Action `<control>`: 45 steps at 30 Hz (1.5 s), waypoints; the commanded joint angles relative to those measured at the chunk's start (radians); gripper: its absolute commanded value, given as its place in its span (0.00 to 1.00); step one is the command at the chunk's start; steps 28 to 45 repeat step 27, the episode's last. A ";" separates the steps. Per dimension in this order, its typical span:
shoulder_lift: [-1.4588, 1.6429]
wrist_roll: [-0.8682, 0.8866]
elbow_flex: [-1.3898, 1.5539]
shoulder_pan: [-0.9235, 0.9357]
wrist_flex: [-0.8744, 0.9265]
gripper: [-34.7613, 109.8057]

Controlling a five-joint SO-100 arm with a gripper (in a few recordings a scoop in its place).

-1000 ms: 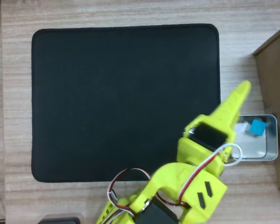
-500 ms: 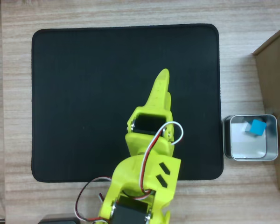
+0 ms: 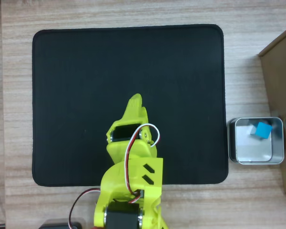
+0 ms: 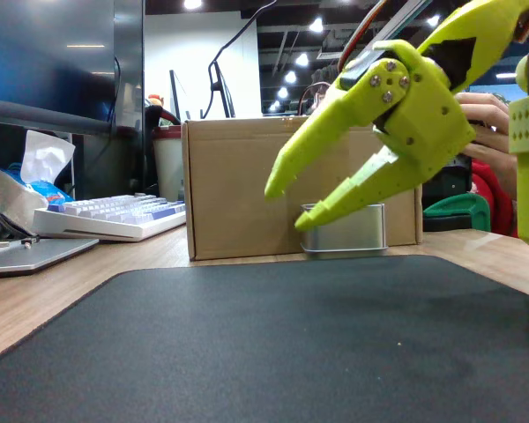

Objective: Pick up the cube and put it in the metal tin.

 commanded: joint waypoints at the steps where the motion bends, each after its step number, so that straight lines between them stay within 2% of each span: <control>1: 0.020 -0.023 0.002 -0.005 0.025 0.30; 9: 0.020 -0.041 -0.021 -0.028 0.100 0.24; 12: 0.020 0.132 -0.040 -0.012 0.160 0.24; 14: 0.020 0.175 -0.046 0.008 0.181 0.24; 45: 0.020 0.173 -0.046 0.011 0.181 0.24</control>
